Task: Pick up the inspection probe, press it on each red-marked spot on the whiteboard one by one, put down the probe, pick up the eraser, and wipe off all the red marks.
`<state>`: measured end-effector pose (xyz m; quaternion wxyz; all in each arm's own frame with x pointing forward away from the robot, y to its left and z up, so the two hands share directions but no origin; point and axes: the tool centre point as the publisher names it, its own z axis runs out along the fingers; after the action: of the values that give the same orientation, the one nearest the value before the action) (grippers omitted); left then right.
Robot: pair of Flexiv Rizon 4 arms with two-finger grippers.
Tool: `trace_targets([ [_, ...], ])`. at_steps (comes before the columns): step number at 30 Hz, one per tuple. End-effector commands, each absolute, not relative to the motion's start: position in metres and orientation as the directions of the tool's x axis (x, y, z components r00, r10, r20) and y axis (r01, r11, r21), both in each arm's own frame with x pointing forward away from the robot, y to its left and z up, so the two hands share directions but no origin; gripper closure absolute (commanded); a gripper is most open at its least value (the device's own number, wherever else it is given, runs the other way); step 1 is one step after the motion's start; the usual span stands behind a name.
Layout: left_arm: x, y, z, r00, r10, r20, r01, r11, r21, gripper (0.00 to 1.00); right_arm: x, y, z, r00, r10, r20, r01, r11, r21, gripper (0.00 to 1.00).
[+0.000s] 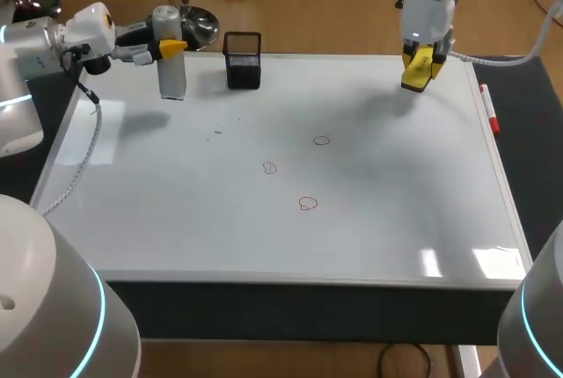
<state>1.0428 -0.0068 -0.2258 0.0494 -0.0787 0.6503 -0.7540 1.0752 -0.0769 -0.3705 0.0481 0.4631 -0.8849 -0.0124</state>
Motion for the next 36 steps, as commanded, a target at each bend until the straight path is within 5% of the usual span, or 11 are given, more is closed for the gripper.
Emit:
trace_targets([
  [1, 1.041, -0.007, -0.224, -0.982, -0.181, 0.054, -0.027, -0.148, -0.989, 1.0, 1.076, -0.077, -0.369, -0.565, -0.821, 0.079, -0.819, 0.57, 0.066, 1.0],
  [12, 1.041, -0.007, -0.224, -0.982, -0.181, 0.054, -0.027, -0.148, -0.989, 1.0, 1.076, -0.077, -0.369, -0.565, -0.821, 0.079, -0.819, 0.57, 0.066, 1.0],
  [36, 1.041, -0.007, -0.224, -0.982, -0.181, 0.054, -0.027, -0.148, -0.989, 1.0, 0.992, 0.062, -0.362, -0.22, -0.975, -0.002, -0.969, 0.219, 0.111, 1.0],
])
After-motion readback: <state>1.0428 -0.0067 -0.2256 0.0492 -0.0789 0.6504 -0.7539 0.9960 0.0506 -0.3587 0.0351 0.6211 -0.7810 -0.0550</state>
